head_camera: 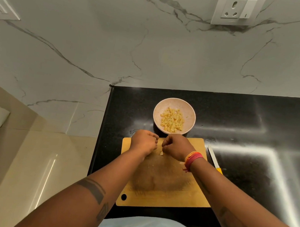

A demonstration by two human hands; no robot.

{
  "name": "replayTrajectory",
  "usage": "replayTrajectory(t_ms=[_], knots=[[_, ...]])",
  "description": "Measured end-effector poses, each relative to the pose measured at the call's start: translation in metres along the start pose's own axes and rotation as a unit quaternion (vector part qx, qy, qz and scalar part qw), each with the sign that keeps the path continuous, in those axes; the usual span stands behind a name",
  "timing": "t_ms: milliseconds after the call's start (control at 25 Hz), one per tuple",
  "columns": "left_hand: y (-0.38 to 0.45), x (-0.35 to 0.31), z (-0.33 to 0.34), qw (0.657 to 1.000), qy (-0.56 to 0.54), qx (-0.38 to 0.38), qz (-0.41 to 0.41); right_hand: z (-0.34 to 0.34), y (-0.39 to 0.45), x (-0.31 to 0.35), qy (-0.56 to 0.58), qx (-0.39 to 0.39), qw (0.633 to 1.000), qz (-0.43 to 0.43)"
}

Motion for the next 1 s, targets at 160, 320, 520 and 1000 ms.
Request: replayTrajectory(t_ms=[160,320,520,1000], knots=[[0.005,0.027,0.003,0.994,0.104,-0.008,-0.013,0.03,0.003,0.0,-0.199,0.0,0.976,-0.087],[-0.002,0.026,0.011,0.992,0.125,0.006,0.009,0.048,0.002,0.002,-0.307,-0.016,0.944,-0.116],[0.003,0.026,0.012,0.994,0.112,0.013,-0.003,0.043,0.012,0.001,-0.258,0.007,0.963,-0.073],[0.01,-0.072,0.007,0.987,0.079,-0.01,0.142,-0.072,0.033,0.044,-0.069,-0.212,0.974,-0.041]])
Point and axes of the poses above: each hand's wrist, its own y-axis towards the middle knuckle, its own z-axis out of the palm, x = y × z, the point moved 4 cm from there along y, towards the middle knuckle, and after that the axes turned 7 degrees about -z, right-handed, at the moved point
